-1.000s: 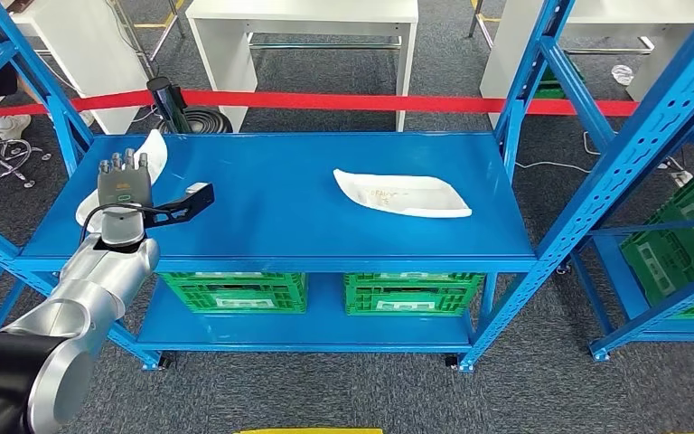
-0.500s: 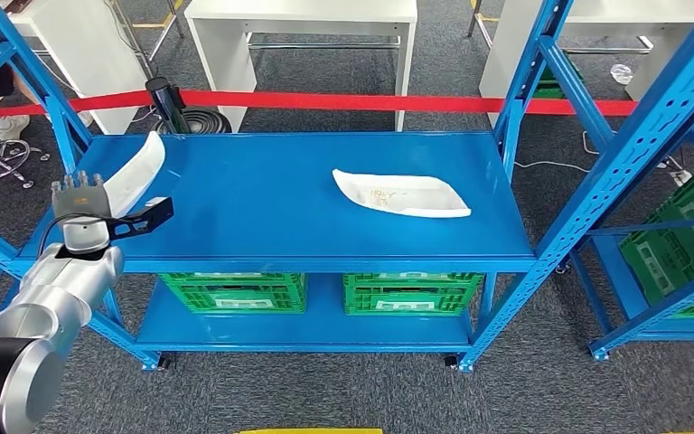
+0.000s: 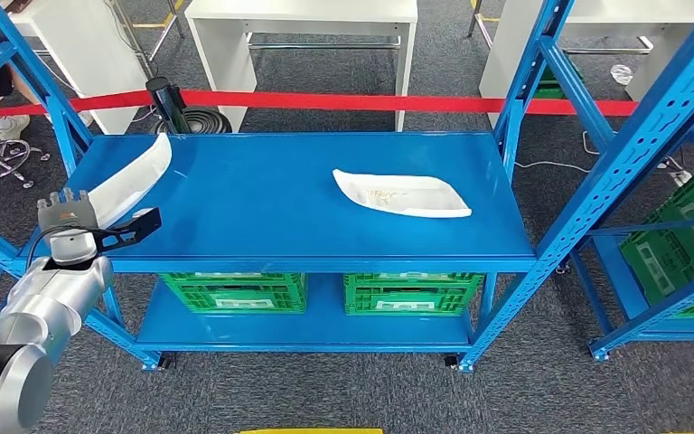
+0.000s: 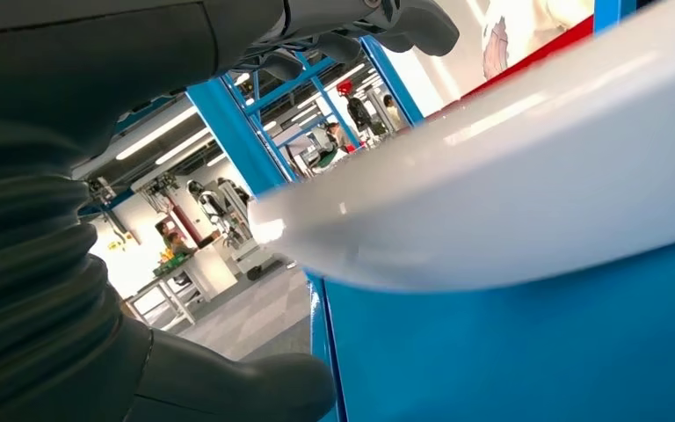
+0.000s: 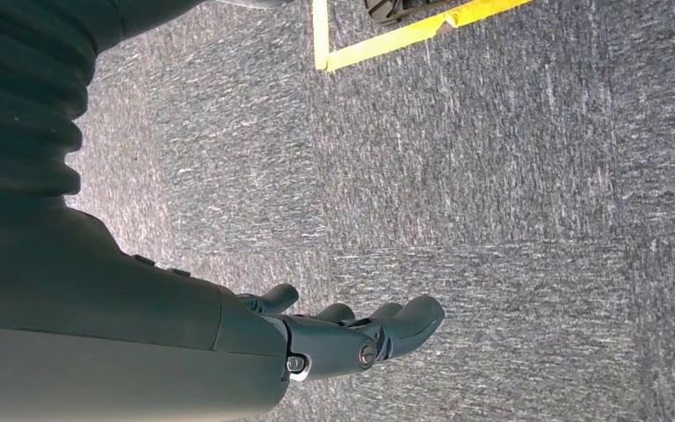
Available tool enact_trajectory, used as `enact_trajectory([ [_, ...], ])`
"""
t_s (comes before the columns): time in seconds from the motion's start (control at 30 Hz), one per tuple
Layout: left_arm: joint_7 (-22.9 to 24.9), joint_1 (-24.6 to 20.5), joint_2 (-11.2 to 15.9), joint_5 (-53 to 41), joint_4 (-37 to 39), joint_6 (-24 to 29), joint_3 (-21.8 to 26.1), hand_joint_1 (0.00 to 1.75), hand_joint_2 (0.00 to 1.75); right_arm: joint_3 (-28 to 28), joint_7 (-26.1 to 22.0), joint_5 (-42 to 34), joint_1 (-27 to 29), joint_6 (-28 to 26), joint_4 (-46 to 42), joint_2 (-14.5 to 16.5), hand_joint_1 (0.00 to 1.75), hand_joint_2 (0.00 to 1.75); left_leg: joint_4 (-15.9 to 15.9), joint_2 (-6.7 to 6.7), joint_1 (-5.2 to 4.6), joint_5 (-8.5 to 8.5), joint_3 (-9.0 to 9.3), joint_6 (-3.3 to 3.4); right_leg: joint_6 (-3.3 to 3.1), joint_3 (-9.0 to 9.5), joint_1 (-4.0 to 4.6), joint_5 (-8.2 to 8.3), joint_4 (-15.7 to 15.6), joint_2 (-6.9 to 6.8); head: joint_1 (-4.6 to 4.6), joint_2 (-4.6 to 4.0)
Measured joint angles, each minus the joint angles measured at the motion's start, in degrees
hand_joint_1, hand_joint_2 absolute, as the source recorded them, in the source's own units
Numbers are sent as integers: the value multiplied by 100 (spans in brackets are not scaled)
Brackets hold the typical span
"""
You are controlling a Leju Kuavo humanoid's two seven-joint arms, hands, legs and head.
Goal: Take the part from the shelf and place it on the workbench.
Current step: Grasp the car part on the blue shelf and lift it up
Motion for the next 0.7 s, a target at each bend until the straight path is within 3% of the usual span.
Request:
enact_trajectory([
  [0.1,4,0,3,6,8,-3,6,0,175,-1,0,1,-1,2,0,0,0,175,0,0,0,0,0,0,0,1,0,0,0,-2,0,0],
  [0.13,13,3,4,16,15,-5,19,10,175,-1,0,3,-2,2,0,0,0,175,0,0,0,0,0,0,0,1,0,0,0,-2,1,0],
  [0.23,32,51,21,129,30,18,111,136,175,1,1,16,-2,2,0,0,0,175,0,1,0,-1,1,-1,0,0,0,0,0,0,0,0],
  [0.27,7,86,33,189,30,54,160,170,175,2,2,20,-2,2,0,0,0,175,0,2,0,-1,1,-1,-1,0,0,0,0,2,0,0],
  [0.5,-326,368,45,326,31,510,441,175,175,2,-2,38,-9,-1,0,0,0,175,0,1,1,-1,1,-2,0,-1,1,-7,0,0,-1,0],
  [0.7,-391,418,32,317,31,600,538,175,175,11,-2,57,-11,3,0,0,0,175,0,1,0,-1,2,-2,1,0,0,-6,0,0,0,0],
])
